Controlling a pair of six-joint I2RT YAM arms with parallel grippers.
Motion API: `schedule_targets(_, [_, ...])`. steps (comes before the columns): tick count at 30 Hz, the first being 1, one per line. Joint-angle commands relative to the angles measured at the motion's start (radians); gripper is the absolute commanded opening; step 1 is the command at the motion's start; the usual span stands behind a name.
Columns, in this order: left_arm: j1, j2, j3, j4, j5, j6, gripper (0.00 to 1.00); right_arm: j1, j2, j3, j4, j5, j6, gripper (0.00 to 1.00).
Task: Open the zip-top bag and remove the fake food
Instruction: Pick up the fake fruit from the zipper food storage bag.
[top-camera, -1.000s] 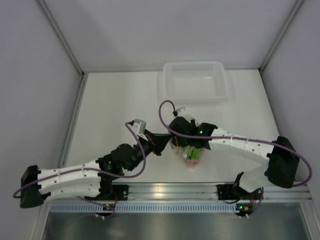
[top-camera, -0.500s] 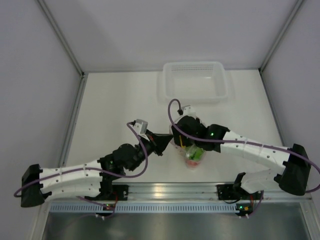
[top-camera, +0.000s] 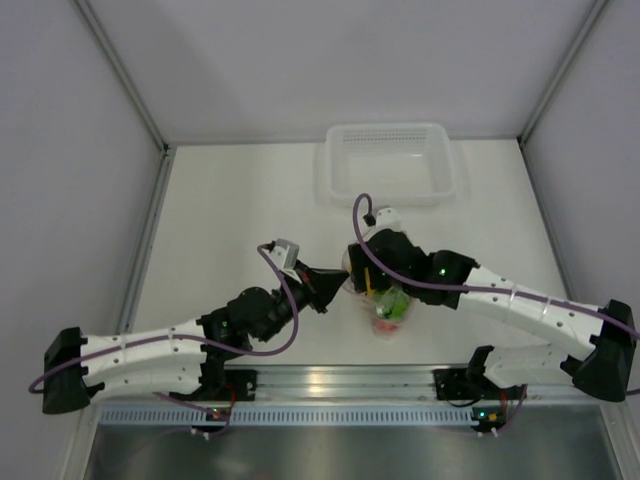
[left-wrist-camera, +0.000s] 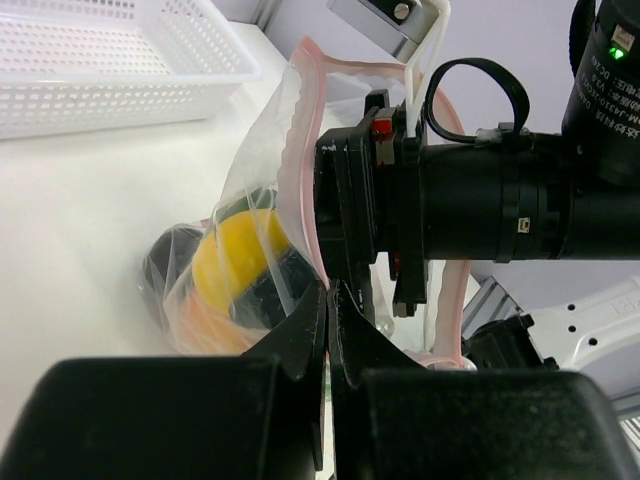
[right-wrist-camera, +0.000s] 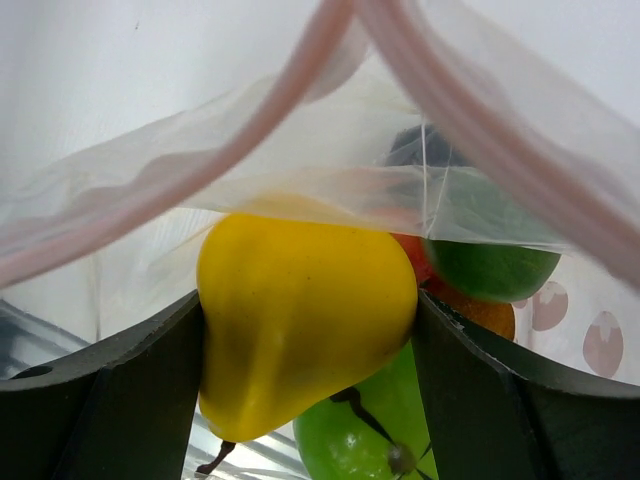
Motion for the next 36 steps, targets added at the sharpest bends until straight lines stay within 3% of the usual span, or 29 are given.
schedule_targets(1, [-0.002, 0.0, 0.034, 0.052, 0.037, 0.021, 0.0, 0.008, -0.023, 0.046, 0.045, 0.018, -0.016, 0.2])
schedule_targets(7, [-0.002, 0.004, 0.039, 0.052, 0.043, 0.026, 0.0, 0.01, 0.047, 0.143, -0.03, 0.038, -0.051, 0.2])
schedule_targets(18, [-0.002, 0.01, 0.04, 0.052, 0.007, 0.012, 0.0, 0.027, 0.003, 0.178, -0.075, 0.052, -0.093, 0.19])
schedule_targets(23, [-0.002, 0.017, 0.059, 0.052, 0.026, 0.013, 0.0, 0.027, 0.067, 0.207, -0.153, 0.124, -0.093, 0.17])
schedule_targets(32, [-0.002, 0.03, 0.077, 0.08, 0.074, 0.027, 0.0, 0.042, 0.15, 0.246, -0.133, 0.162, -0.087, 0.14])
schedule_targets(36, [-0.002, 0.021, 0.067, 0.092, 0.079, 0.027, 0.0, 0.053, 0.164, 0.256, -0.142, 0.256, -0.053, 0.13])
